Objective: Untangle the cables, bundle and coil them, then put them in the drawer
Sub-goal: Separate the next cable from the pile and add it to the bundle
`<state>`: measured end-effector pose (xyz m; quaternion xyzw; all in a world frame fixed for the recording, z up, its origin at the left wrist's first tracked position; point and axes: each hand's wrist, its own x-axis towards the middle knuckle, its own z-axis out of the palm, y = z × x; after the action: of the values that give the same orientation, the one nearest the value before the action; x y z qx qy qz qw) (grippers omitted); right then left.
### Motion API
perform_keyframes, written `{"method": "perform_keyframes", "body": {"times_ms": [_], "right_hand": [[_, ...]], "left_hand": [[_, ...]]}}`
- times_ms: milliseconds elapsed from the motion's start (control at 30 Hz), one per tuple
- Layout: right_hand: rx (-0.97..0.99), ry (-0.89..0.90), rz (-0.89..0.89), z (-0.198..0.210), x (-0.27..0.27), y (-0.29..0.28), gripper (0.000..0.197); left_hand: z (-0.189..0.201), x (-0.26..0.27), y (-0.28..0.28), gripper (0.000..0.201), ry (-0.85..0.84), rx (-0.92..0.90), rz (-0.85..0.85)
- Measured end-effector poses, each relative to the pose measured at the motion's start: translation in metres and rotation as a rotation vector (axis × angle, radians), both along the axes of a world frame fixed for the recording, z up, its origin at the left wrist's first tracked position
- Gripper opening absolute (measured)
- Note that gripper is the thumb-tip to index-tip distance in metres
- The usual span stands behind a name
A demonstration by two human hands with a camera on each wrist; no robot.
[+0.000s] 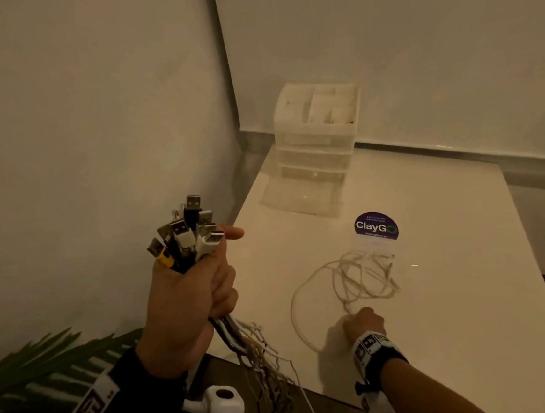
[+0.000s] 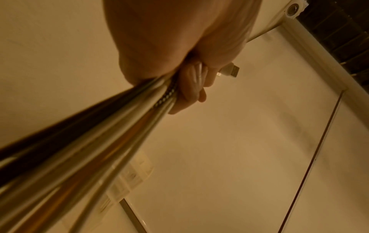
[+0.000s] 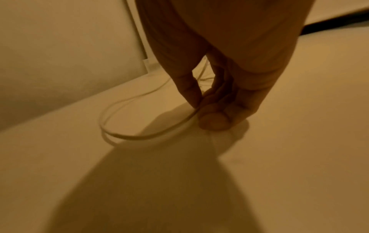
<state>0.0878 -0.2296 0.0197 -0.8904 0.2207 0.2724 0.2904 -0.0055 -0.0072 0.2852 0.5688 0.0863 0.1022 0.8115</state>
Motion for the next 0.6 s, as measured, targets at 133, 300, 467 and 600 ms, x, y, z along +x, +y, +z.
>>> {"method": "perform_keyframes", "body": {"times_ms": [133,300,467,600], "right_hand": [[0.195,-0.075,-0.086,0.009,-0.008,-0.011,0.023],[1.165,-0.046,-0.677,0.08,-0.013,-0.029,0.015],[1.306,-0.209,-0.479,0.18,-0.013,-0.05,0.018],[1.131,-0.472,-0.039,0.233,-0.027,-0.04,0.016]], "left_hand": [[-0.002,0.011,-0.012,0.024,-0.027,-0.006,0.004],[-0.005,0.029,-0.026,0.028,-0.026,-0.005,0.013],[-0.012,0.046,-0.044,0.028,-0.044,-0.016,0.001],[-0.011,0.058,-0.068,0.031,-0.002,-0.031,-0.106]]}}
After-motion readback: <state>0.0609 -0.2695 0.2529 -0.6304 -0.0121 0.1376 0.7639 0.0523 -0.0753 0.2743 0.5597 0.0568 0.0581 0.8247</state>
